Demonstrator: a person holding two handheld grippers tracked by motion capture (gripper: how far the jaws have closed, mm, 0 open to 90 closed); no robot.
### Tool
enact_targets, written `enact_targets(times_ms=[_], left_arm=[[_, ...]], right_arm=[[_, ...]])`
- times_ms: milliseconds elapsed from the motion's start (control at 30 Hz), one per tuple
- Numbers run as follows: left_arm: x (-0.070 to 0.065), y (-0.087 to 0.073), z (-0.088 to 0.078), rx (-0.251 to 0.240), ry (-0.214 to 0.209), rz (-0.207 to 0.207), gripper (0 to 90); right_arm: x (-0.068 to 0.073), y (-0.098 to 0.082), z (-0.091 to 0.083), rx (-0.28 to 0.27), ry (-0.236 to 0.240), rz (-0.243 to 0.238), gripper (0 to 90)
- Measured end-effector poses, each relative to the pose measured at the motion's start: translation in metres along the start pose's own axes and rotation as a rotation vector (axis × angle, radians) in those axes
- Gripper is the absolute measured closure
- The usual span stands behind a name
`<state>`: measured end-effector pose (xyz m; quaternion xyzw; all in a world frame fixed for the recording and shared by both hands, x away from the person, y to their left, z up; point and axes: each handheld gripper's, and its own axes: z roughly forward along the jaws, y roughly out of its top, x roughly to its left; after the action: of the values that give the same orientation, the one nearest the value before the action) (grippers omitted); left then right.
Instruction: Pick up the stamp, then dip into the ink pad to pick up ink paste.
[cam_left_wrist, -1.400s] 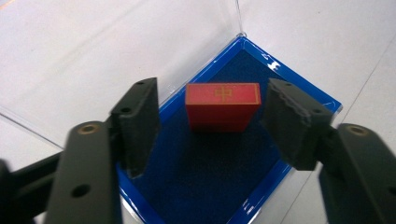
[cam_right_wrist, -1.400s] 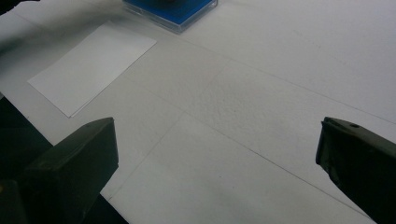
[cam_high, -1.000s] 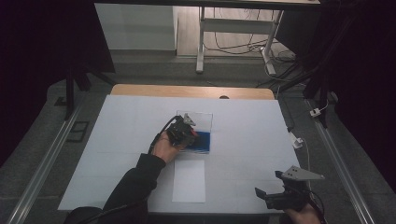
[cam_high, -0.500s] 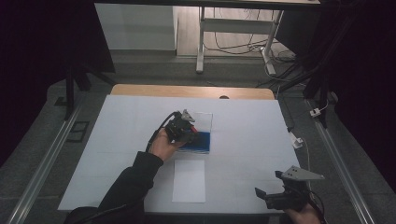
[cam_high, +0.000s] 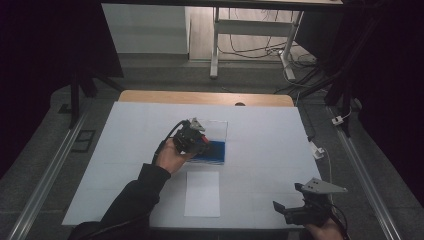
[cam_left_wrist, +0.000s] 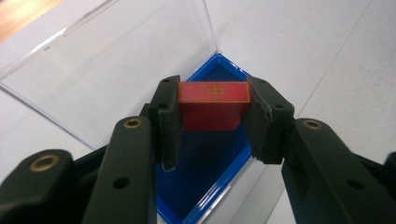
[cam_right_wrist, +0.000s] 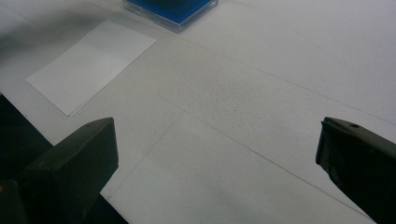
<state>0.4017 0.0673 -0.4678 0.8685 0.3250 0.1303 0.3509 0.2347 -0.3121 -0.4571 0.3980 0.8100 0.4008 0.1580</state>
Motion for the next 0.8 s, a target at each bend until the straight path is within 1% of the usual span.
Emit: enact_targets(times_ms=[100,167,267,467,533,633,667,733,800], left_arm=[[0.001,-0.002,0.002,0.003,0.004,-0.007,58.4],[0.001,-0.003,0.004,0.013,0.002,-0.001,58.4],[0.0,-0.005,0.009,0.031,0.026,0.009,58.4],[0.001,-0.011,0.018,0.055,0.027,-0.004,58.4],[0.001,-0.012,0.019,0.062,0.036,-0.004,58.4],[0.003,-0.014,0.023,0.077,0.033,-0.015,58.4],[0.003,-0.016,0.024,0.071,0.03,-0.018,58.5],[0.005,-0.016,0.023,0.073,0.021,-0.035,58.5],[0.006,-0.017,0.023,0.075,0.014,-0.038,58.6]], right_arm=[[0.0,0.0,-0.001,-0.006,-0.001,0.002,0.0],[0.0,0.0,0.0,-0.002,-0.001,0.0,0.0],[0.0,0.0,0.0,0.0,-0.002,-0.001,0.0],[0.0,0.0,-0.001,-0.004,-0.004,0.002,0.0],[0.0,-0.001,-0.001,-0.005,-0.002,0.0,0.0],[0.0,-0.001,-0.001,-0.004,-0.003,0.001,0.0],[0.0,-0.001,-0.001,-0.004,-0.002,0.002,0.0],[0.0,-0.001,-0.001,-0.005,-0.003,0.001,0.0],[0.001,0.0,-0.001,0.0,-0.004,-0.002,0.0]])
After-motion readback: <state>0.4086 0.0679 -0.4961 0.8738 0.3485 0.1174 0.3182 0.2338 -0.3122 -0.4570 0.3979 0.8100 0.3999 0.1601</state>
